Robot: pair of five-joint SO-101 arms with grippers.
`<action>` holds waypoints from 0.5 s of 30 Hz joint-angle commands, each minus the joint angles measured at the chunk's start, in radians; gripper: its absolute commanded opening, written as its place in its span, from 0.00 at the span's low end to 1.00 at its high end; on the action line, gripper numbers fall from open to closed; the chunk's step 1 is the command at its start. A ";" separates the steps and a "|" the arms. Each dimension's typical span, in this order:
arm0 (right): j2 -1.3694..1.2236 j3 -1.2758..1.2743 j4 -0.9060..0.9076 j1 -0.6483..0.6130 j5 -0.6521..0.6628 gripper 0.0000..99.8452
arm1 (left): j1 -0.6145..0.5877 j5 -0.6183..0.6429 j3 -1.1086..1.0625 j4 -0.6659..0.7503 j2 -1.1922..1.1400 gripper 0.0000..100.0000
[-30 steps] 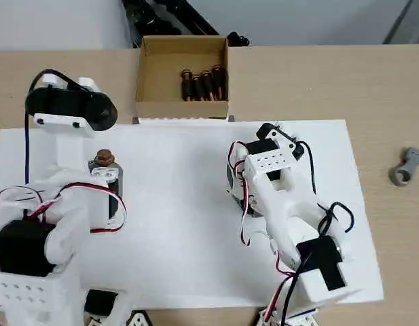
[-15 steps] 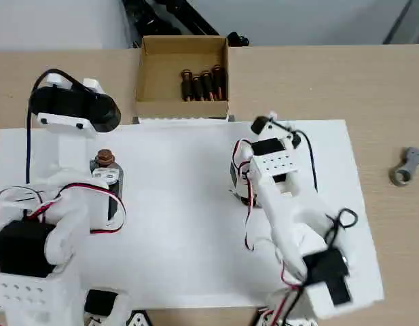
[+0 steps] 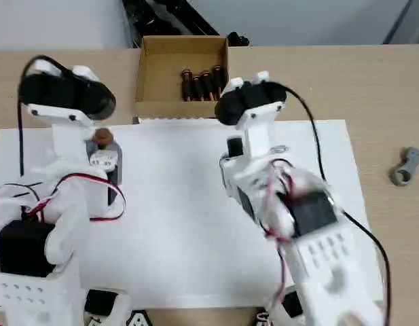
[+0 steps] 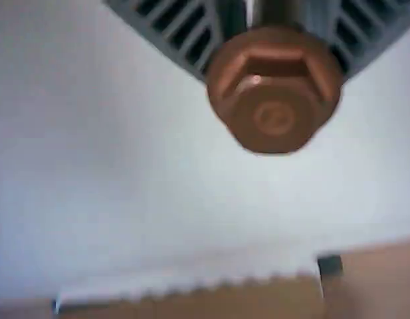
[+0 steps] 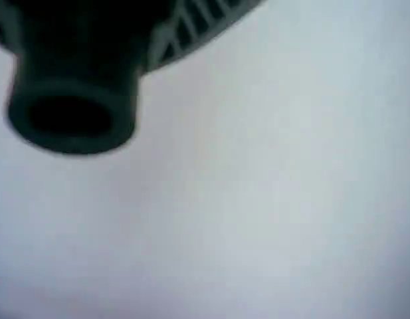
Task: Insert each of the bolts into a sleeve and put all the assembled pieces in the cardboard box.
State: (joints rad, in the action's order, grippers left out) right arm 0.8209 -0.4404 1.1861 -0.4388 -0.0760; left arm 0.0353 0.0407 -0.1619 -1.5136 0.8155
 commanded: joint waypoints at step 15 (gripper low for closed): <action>0.708 -0.779 -0.582 -0.065 0.044 0.00 | 0.058 0.219 0.012 0.445 0.014 0.01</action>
State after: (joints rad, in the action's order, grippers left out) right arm 1.4239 -1.1278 0.6797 -0.4588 -0.0391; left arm 0.0491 0.2279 -0.1619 -1.1147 0.8155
